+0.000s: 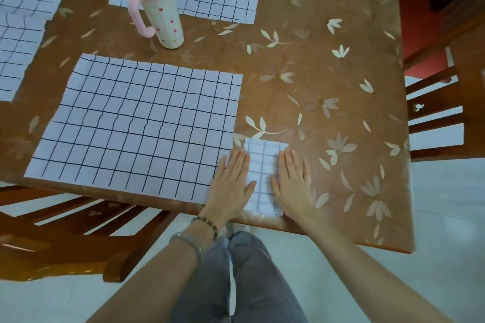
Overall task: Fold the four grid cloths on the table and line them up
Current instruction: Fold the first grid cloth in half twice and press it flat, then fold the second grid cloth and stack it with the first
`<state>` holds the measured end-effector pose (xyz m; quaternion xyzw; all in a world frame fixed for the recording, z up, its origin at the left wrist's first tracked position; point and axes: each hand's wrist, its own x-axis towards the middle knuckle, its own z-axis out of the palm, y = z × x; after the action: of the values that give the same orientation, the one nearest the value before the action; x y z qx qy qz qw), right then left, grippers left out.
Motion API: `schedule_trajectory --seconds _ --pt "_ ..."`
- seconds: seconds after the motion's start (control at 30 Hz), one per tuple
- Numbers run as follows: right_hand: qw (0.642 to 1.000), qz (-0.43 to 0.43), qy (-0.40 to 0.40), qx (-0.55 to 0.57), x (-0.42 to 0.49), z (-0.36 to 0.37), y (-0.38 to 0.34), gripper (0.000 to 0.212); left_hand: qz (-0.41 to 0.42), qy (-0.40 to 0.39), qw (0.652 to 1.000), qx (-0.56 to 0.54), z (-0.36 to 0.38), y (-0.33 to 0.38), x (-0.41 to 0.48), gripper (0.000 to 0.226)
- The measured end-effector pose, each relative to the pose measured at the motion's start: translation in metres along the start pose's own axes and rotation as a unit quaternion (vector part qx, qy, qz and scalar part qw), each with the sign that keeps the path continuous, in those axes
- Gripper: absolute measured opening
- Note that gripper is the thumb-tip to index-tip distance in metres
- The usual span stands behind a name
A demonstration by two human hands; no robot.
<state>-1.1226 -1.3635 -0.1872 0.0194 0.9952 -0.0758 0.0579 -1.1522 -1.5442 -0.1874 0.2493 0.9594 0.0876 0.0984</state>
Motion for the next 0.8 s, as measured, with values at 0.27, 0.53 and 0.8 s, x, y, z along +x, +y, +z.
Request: schedule_trajectory --seconds 0.27,0.53,0.8 --pt "0.993 0.007 -0.114 -0.035 -0.006 0.025 0.005 0.071 0.014 -0.098 0.992 0.081 0.016 -0.011 0.002 0.08" --pt "0.983 0.048 -0.164 0.068 0.01 -0.029 -0.005 0.067 0.024 -0.171 0.984 0.034 -0.023 -0.007 0.015 0.092" --pt "0.847 0.128 -0.006 0.515 -0.027 -0.172 0.013 0.087 0.061 -0.164 0.915 -0.363 -0.161 0.035 0.043 0.082"
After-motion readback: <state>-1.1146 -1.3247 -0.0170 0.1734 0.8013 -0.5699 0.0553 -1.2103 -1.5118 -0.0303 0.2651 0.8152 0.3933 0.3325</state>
